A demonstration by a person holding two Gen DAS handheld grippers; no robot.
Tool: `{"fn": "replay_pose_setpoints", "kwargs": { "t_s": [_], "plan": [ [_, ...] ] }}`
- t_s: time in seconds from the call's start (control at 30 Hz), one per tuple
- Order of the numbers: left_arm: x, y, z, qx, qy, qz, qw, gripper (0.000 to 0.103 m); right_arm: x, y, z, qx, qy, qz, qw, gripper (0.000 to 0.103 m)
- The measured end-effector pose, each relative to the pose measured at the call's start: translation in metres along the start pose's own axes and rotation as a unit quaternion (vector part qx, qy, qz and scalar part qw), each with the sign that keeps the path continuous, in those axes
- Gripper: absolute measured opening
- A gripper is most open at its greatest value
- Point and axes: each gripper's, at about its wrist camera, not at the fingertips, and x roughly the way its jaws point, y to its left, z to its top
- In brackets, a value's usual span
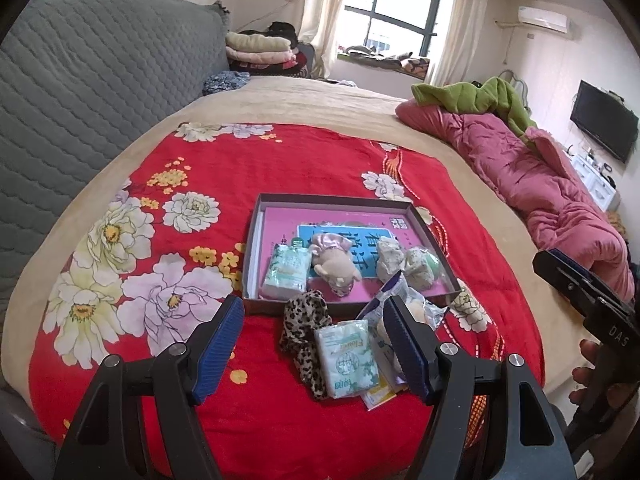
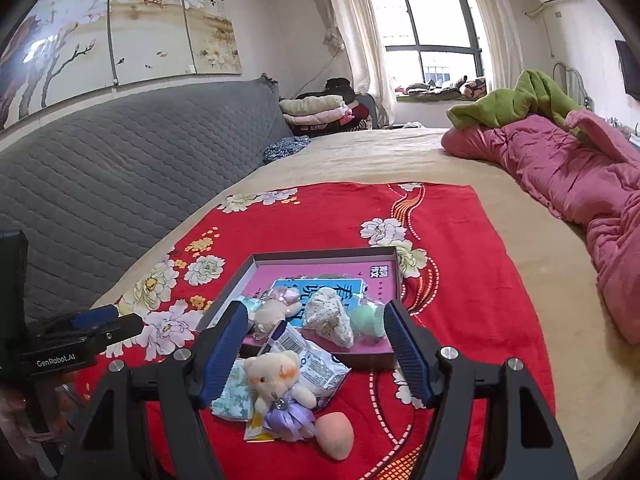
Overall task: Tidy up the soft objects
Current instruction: 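Withdraw both tools from the box toward the remaining pile of items, then grasp the white 'Flower' tissue pack with left tool while right grasps the pink makeup sponge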
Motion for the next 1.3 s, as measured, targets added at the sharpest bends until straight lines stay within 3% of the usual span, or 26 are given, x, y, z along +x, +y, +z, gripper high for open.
{"fn": "replay_pose_setpoints", "kwargs": {
  "t_s": [0.27,0.57,1.3],
  "plan": [
    [0.001,-0.007,-0.006,0.010,0.007,0.008,0.9999,0.074,-0.003,0.000,-0.008,-0.010,0.003,-0.003,1.000,0.070],
    [0.010,-0.017,-0.015,0.026,0.019,0.012,0.9994,0.074,0.010,-0.010,-0.031,0.005,0.037,0.001,0.999,0.070],
    [0.068,-0.020,-0.059,0.015,0.099,-0.011,0.9949,0.074,0.049,-0.012,-0.090,-0.030,0.119,-0.004,0.992,0.070]
  ]
}}
